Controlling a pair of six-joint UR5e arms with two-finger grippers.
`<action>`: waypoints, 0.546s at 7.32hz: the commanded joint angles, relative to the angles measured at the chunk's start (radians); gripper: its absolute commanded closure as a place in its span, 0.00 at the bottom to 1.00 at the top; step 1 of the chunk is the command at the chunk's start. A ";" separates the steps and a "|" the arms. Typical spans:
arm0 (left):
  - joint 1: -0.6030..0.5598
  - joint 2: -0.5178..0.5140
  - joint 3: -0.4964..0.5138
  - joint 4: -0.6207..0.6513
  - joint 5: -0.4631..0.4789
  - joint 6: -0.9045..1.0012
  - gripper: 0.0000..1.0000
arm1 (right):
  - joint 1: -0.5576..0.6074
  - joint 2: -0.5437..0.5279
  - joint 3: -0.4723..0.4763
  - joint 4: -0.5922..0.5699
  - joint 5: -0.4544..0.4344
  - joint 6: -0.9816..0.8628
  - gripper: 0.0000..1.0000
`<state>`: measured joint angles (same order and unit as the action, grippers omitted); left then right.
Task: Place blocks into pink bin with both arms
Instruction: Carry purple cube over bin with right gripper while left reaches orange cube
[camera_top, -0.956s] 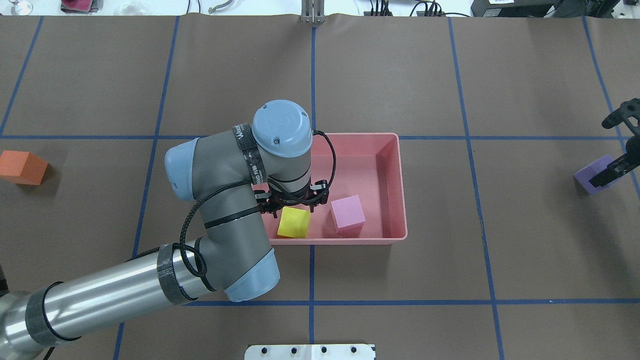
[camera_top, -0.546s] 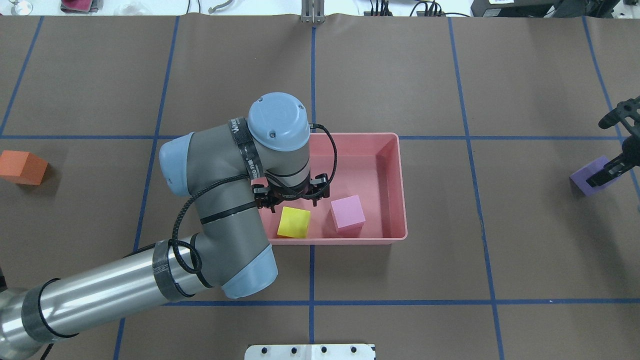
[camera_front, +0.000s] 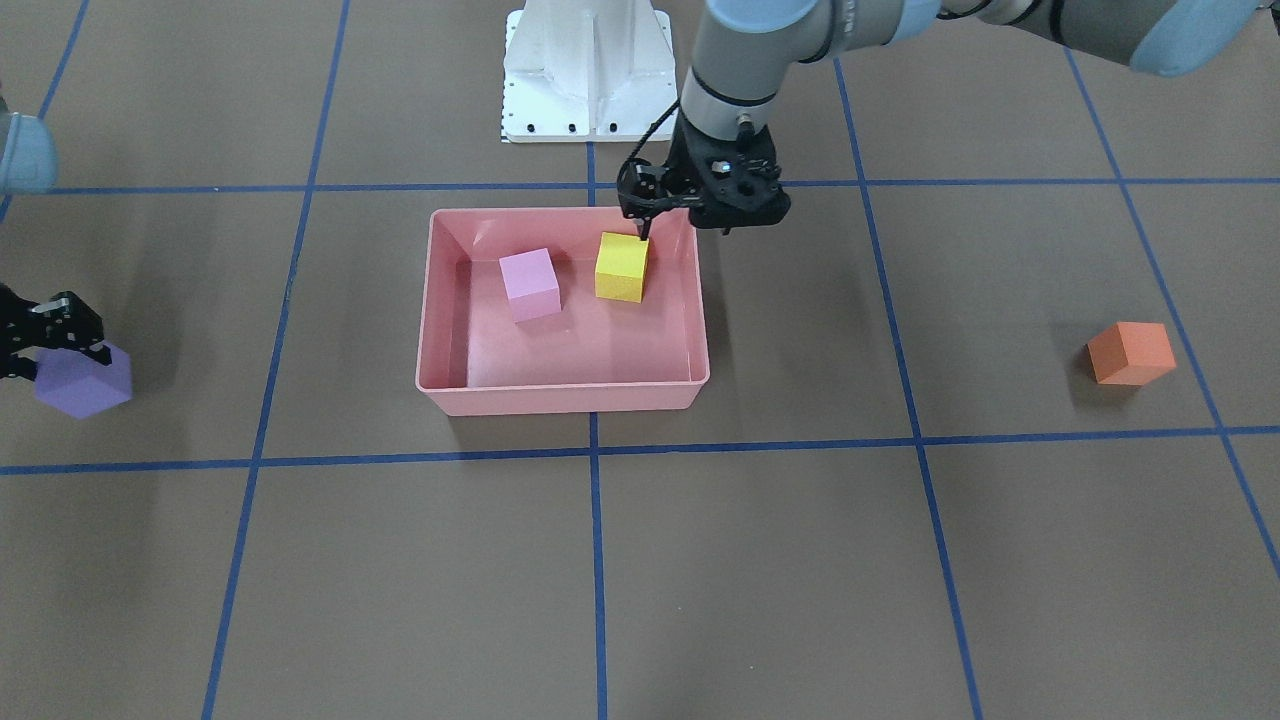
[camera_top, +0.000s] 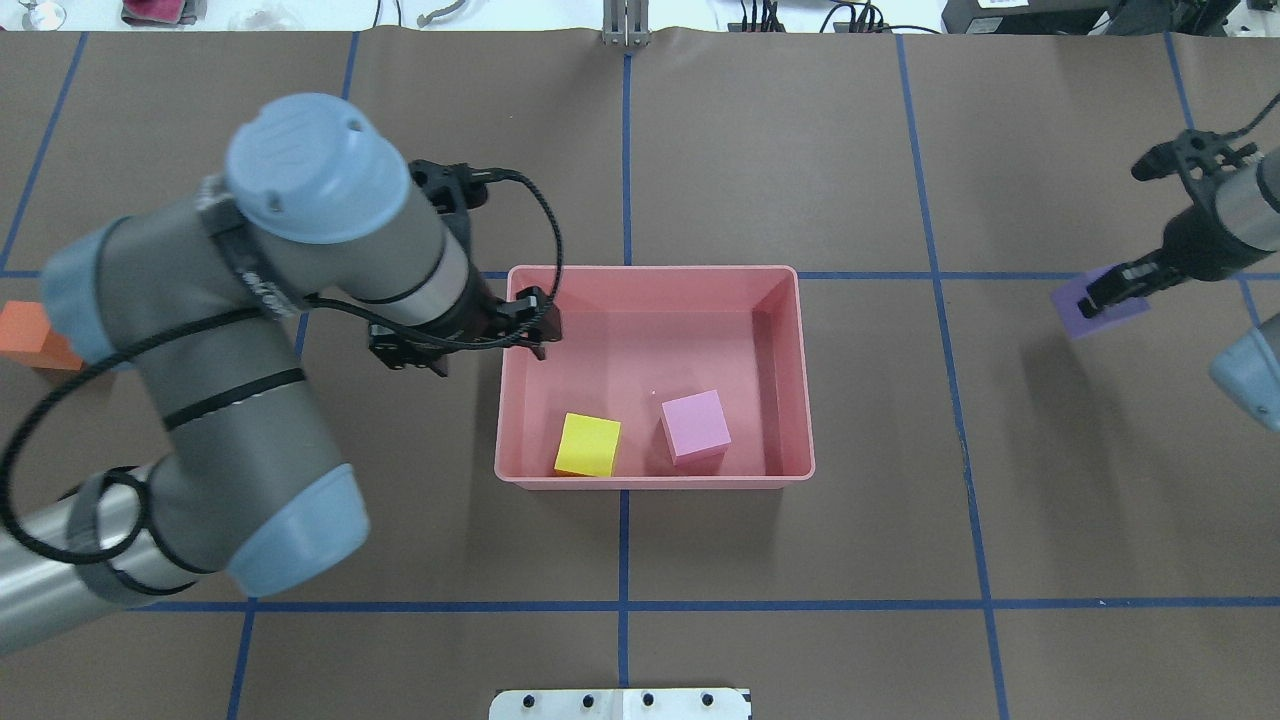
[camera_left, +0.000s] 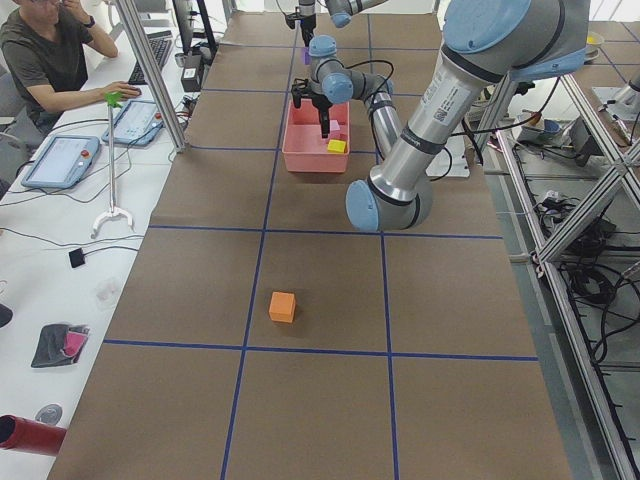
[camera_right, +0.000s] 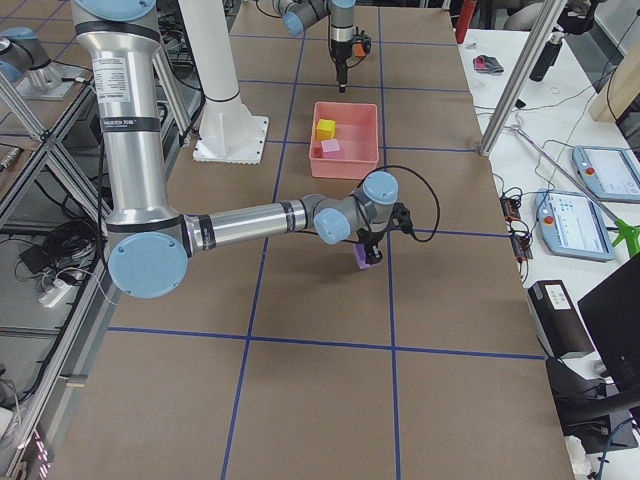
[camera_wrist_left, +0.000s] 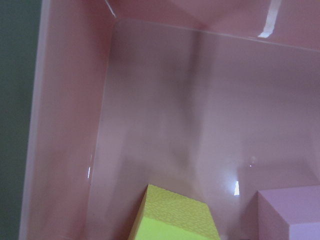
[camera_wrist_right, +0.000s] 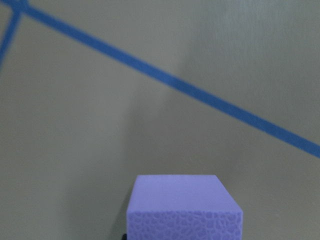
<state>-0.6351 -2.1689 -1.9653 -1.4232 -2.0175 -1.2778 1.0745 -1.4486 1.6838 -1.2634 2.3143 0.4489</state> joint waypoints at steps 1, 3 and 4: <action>-0.116 0.192 -0.101 -0.005 -0.072 0.207 0.01 | -0.144 0.185 0.109 -0.089 -0.027 0.427 1.00; -0.197 0.317 -0.098 -0.028 -0.073 0.402 0.01 | -0.284 0.368 0.148 -0.218 -0.149 0.675 1.00; -0.252 0.374 -0.093 -0.051 -0.075 0.484 0.01 | -0.330 0.446 0.164 -0.297 -0.191 0.729 1.00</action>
<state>-0.8236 -1.8741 -2.0616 -1.4489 -2.0888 -0.9098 0.8154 -1.1122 1.8249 -1.4620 2.1846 1.0722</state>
